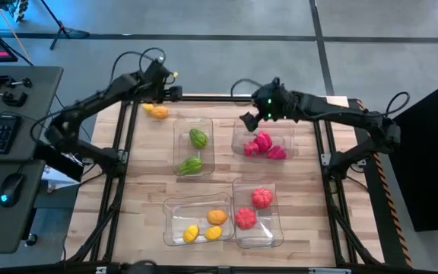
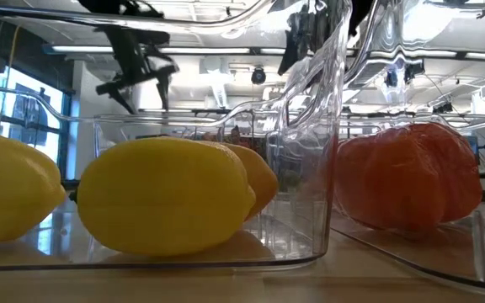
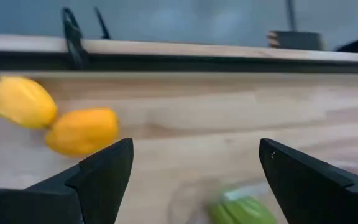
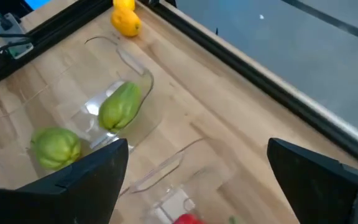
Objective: Sort produce into baskets
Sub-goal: Put the right lemon into the bottom left transparent bin
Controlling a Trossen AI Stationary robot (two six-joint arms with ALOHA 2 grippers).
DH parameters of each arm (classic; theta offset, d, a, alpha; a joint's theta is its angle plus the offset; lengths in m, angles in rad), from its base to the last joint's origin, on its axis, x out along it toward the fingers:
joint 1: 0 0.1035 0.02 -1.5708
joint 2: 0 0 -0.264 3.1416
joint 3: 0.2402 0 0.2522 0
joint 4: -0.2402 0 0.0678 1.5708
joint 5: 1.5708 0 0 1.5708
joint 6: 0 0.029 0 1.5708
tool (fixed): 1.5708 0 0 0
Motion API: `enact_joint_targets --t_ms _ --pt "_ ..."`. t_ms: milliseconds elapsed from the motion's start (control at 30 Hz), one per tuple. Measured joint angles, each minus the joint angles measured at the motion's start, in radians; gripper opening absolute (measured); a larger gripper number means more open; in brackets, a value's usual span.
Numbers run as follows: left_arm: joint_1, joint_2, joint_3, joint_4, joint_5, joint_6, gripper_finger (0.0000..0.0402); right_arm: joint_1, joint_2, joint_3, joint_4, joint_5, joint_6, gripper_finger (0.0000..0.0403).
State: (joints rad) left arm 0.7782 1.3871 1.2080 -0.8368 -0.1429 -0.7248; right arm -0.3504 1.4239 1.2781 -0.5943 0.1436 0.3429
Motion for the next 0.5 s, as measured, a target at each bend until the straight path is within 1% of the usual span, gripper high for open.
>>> enact_joint_targets --t_ms 133,267,367,500 --pt "0.060 0.116 0.066 -0.043 -0.017 0.069 0.0335 -0.087 0.000 0.000 0.015 -0.085 -0.061 0.0376" --pt "0.118 0.202 0.072 -0.055 -0.010 0.099 0.0335 -0.139 0.000 0.000 0.015 -0.147 -0.055 0.0376" --pt "0.156 0.244 0.072 -0.055 0.031 0.102 0.0335 -0.150 0.000 0.000 0.021 -0.154 -0.049 0.0376" --pt "0.189 0.285 0.072 -0.057 0.039 0.127 0.0335 -0.150 0.000 0.000 0.042 -0.156 -0.025 0.0376"
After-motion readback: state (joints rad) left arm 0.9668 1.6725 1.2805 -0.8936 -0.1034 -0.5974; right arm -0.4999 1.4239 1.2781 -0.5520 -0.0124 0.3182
